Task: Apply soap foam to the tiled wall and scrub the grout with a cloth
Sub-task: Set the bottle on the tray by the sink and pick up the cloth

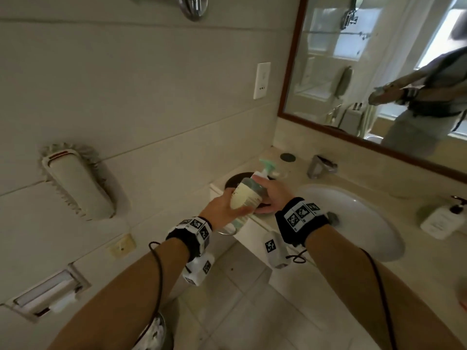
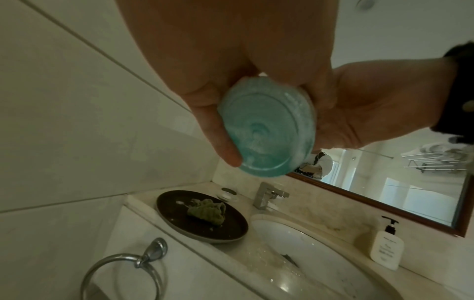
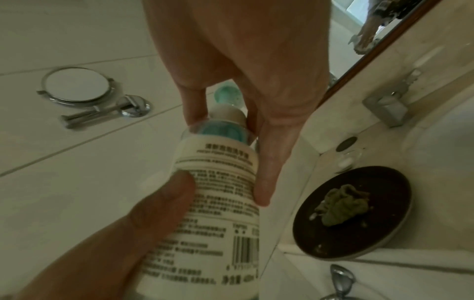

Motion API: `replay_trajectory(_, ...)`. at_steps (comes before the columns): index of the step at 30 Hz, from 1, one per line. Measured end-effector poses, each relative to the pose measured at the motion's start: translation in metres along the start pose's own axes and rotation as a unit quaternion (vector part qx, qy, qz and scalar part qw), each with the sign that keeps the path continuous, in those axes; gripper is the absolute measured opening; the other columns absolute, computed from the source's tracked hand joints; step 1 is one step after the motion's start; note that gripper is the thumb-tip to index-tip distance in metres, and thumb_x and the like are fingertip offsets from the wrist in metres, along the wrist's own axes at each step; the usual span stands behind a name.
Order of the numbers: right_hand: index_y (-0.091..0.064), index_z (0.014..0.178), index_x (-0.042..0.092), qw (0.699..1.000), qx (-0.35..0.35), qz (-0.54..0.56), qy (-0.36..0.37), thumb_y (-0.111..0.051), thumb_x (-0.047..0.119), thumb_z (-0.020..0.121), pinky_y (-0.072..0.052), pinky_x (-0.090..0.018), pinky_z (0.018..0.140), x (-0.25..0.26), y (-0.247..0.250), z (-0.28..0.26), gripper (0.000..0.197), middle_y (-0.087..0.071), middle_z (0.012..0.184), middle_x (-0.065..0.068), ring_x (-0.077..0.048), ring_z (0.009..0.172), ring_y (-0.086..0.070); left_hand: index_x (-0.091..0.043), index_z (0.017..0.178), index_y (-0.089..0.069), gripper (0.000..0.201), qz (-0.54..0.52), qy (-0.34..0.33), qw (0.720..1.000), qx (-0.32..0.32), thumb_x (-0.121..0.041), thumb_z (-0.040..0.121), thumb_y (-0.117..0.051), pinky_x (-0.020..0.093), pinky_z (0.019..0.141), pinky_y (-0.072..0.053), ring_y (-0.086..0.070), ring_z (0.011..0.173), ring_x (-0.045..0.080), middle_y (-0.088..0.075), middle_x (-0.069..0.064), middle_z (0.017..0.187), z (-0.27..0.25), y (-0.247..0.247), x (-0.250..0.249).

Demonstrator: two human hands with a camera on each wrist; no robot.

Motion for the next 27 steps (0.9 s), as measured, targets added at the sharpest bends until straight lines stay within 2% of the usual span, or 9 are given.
replay_trajectory(4, -0.062, 0.105, 0.022, 1.0, -0.01, -0.005, 0.0, -0.07, 0.037, 0.087, -0.058, -0.046, 0.073, 0.007, 0.028, 0.039, 0.025, -0.065, 0.115, -0.008, -0.029, 0.103, -0.064, -0.026, 0.144, -0.035, 0.074, 0.0, -0.004, 0.999, 0.038, -0.064, 0.086, -0.061, 0.038, 0.089, -0.054, -0.066, 0.1, 0.022, -0.066, 0.004, 0.12, 0.06, -0.017, 0.001)
replay_trajectory(6, -0.064, 0.101, 0.024, 1.0, -0.017, -0.015, 0.016, -0.068, 0.034, 0.088, -0.055, -0.051, 0.085, 0.009, 0.045, 0.053, 0.016, -0.067, 0.113, -0.006, -0.028, 0.104, -0.063, -0.03, 0.139, -0.042, 0.066, -0.017, -0.012, 0.998, 0.054, -0.065, 0.087, -0.06, 0.034, 0.084, -0.055, -0.065, 0.096, 0.015, -0.064, -0.004, 0.117, 0.082, -0.024, -0.002)
replay_trajectory(8, -0.066, 0.102, 0.022, 0.999, -0.034, -0.019, 0.025, -0.069, 0.03, 0.088, -0.053, -0.053, 0.09, 0.008, 0.062, 0.065, 0.016, -0.069, 0.108, -0.005, -0.027, 0.103, -0.063, -0.033, 0.137, -0.048, 0.063, -0.032, -0.018, 0.997, 0.066, -0.067, 0.086, -0.059, 0.032, 0.085, -0.053, -0.062, 0.1, 0.013, -0.061, -0.011, 0.119, 0.102, -0.033, -0.003)
replay_trajectory(10, -0.066, 0.11, 0.016, 0.998, -0.059, -0.022, 0.032, -0.071, 0.031, 0.086, -0.055, -0.053, 0.088, 0.005, 0.082, 0.075, 0.028, -0.069, 0.109, -0.007, -0.027, 0.101, -0.064, -0.034, 0.135, -0.052, 0.062, -0.041, -0.015, 0.996, 0.074, -0.068, 0.084, -0.06, 0.033, 0.091, -0.052, -0.063, 0.108, 0.015, -0.064, -0.007, 0.121, 0.118, -0.045, -0.005)
replay_trajectory(13, -0.063, 0.114, 0.013, 0.996, -0.078, -0.017, 0.033, -0.074, 0.03, 0.084, -0.059, -0.044, 0.073, 0.002, 0.11, 0.089, 0.036, -0.069, 0.111, -0.009, -0.025, 0.098, -0.066, -0.029, 0.131, -0.056, 0.052, -0.033, -0.013, 0.996, 0.076, -0.058, 0.089, -0.063, 0.016, 0.076, -0.045, -0.063, 0.103, 0.012, -0.066, -0.007, 0.112, 0.14, -0.064, -0.014)
replay_trajectory(14, -0.063, 0.114, 0.013, 0.996, -0.079, -0.016, 0.032, -0.074, 0.03, 0.084, -0.059, -0.041, 0.069, 0.002, 0.118, 0.093, 0.036, -0.069, 0.111, -0.008, -0.025, 0.098, -0.066, -0.028, 0.13, -0.057, 0.051, -0.026, -0.009, 0.997, 0.071, -0.056, 0.089, -0.064, 0.016, 0.075, -0.043, -0.063, 0.102, 0.012, -0.067, -0.007, 0.11, 0.147, -0.07, -0.016)
replay_trajectory(18, -0.063, 0.116, 0.015, 0.997, -0.068, -0.022, 0.033, -0.074, 0.03, 0.083, -0.057, -0.039, 0.072, 0.004, 0.148, 0.116, 0.038, -0.068, 0.112, -0.007, -0.026, 0.102, -0.064, -0.027, 0.128, -0.059, 0.052, -0.012, 0.005, 0.999, 0.045, -0.056, 0.086, -0.067, 0.03, 0.088, -0.047, -0.063, 0.104, 0.015, -0.067, -0.004, 0.111, 0.177, -0.094, -0.021)
replay_trajectory(21, -0.063, 0.116, 0.014, 0.998, -0.047, -0.024, 0.038, -0.075, 0.028, 0.082, -0.057, -0.037, 0.068, 0.009, 0.165, 0.138, 0.038, -0.068, 0.111, -0.008, -0.026, 0.102, -0.064, -0.026, 0.132, -0.057, 0.058, -0.006, 0.02, 1.0, 0.01, -0.058, 0.084, -0.068, 0.029, 0.089, -0.046, -0.06, 0.104, 0.014, -0.065, -0.004, 0.116, 0.195, -0.105, -0.024)
replay_trajectory(27, -0.067, 0.109, 0.018, 0.998, 0.022, -0.035, 0.052, -0.074, 0.023, 0.084, -0.054, -0.029, 0.058, 0.024, 0.175, 0.177, 0.026, -0.071, 0.105, -0.005, -0.02, 0.095, -0.067, -0.03, 0.135, -0.054, 0.066, -0.006, 0.066, 0.997, -0.049, -0.061, 0.079, -0.071, 0.038, 0.099, -0.05, -0.061, 0.113, 0.016, -0.063, -0.001, 0.128, 0.219, -0.11, -0.026)
Point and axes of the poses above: each hand's wrist, its own z-axis towards the middle knuckle, its own y-axis out of the back of the hand, x = y × z, the point moved 6 cm from there along z, towards the middle knuckle
